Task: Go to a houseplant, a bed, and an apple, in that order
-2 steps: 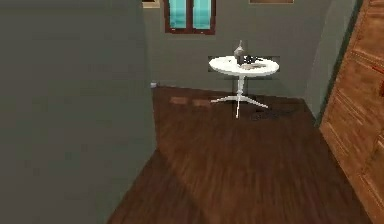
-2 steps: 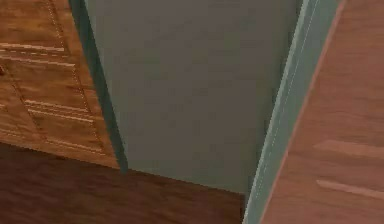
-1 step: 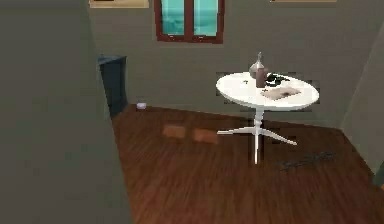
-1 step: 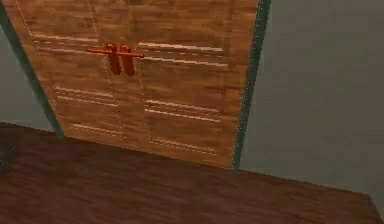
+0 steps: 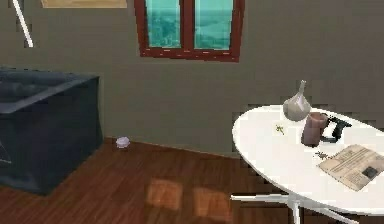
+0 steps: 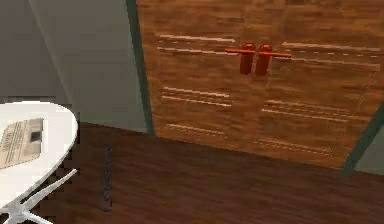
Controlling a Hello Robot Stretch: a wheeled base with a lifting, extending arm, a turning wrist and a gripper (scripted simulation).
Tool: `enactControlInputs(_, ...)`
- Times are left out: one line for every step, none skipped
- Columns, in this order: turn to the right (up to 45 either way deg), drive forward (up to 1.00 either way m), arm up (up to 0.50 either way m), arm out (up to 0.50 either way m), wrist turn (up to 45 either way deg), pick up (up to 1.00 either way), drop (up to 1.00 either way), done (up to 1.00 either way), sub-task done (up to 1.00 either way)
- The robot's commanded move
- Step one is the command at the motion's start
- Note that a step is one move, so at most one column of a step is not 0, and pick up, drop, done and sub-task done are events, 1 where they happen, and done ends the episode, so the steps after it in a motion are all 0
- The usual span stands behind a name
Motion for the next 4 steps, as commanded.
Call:
enactControlInputs(-45.0,0.00,0.00,0.00,0.0,0.00,0.00,0.00,0.00)
enactControlInputs(-3.0,0.00,0.00,0.00,0.0,0.00,0.00,0.00,0.00)
enactControlInputs(0.0,0.05,0.00,0.00,0.0,0.00,0.00,0.00,0.00)
enactControlInputs(33.0,0.00,0.00,0.00,0.0,0.00,0.00,0.00,0.00)
